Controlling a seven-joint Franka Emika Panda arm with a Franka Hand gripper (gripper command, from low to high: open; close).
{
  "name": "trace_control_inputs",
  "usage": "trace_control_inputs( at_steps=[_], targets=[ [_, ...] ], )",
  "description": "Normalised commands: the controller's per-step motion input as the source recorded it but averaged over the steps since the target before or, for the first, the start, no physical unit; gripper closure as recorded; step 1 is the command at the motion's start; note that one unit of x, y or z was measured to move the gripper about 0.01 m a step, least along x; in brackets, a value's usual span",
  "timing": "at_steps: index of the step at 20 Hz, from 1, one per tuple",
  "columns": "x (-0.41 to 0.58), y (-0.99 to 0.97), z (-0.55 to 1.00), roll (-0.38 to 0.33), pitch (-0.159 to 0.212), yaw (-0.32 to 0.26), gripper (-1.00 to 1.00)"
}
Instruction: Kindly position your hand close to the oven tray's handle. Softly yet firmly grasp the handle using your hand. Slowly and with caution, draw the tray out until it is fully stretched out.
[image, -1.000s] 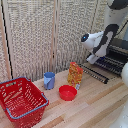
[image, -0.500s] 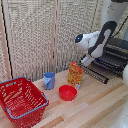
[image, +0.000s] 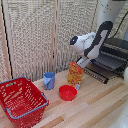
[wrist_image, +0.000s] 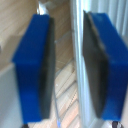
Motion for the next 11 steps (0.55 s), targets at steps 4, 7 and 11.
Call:
trace_control_inputs(
  at_steps=[4, 7, 11],
  targets=[
    [0.089, 0.0, 0.11, -0.012, 0.013, 0.058, -1.0],
    [0.048, 0.0, 0.37, -0.013, 0.008, 0.03, -1.0],
    [0.05, 0.0, 0.61, -0.002, 0.011, -0.028, -1.0]
  ],
)
